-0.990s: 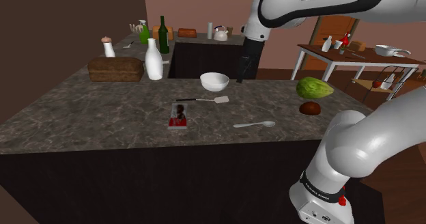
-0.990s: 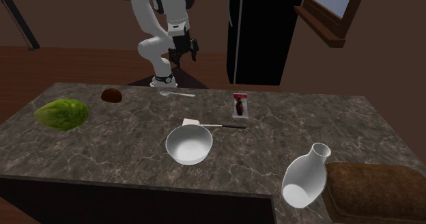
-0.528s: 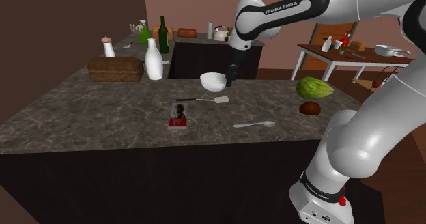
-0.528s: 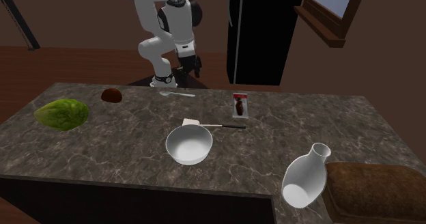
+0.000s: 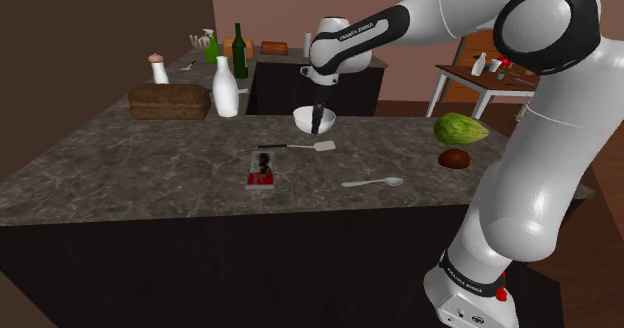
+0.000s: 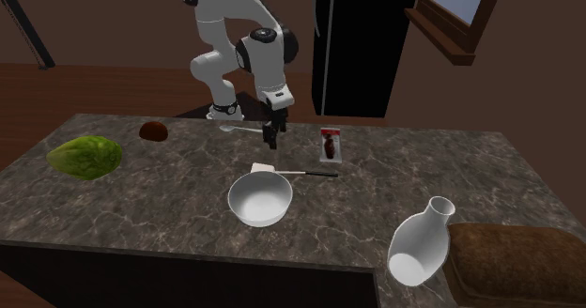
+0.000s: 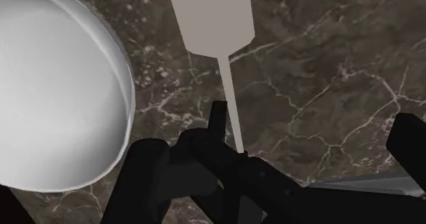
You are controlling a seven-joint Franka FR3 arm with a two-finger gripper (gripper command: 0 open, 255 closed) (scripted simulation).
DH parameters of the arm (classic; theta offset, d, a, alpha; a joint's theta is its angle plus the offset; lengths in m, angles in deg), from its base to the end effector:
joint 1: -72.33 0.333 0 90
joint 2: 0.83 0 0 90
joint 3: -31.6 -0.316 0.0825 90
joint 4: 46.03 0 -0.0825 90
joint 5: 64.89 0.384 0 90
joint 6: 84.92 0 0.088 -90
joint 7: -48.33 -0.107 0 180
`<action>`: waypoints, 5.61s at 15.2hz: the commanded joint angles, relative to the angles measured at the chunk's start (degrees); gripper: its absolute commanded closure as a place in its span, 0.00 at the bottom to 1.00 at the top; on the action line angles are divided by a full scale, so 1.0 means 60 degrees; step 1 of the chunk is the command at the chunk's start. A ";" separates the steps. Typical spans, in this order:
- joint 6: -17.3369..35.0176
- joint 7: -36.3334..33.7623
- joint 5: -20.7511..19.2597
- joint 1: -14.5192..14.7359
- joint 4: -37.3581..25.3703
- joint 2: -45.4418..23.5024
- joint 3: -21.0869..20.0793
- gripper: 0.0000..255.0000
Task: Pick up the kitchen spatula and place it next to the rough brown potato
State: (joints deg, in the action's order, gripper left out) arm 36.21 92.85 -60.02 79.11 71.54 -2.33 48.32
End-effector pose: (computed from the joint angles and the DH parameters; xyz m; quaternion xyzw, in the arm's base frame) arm 0.5506 -0.0917 0.4292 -0.9602 -0.2767 -0.0316 0.0208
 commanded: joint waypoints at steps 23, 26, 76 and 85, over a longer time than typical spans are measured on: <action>0.1194 0.2391 0.0855 -0.0195 -0.1717 -0.3040 -0.0398 1.00; 0.1194 0.2391 0.0855 -0.0195 -0.1717 -0.3040 -0.0398 1.00; -0.1295 0.3178 -0.1265 -0.1073 0.1690 0.3078 0.0672 1.00; -0.1804 0.4222 -0.2406 -0.2189 0.3448 0.5449 0.1366 1.00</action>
State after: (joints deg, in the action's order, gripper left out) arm 25.85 117.24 -73.66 66.79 91.39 29.01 55.90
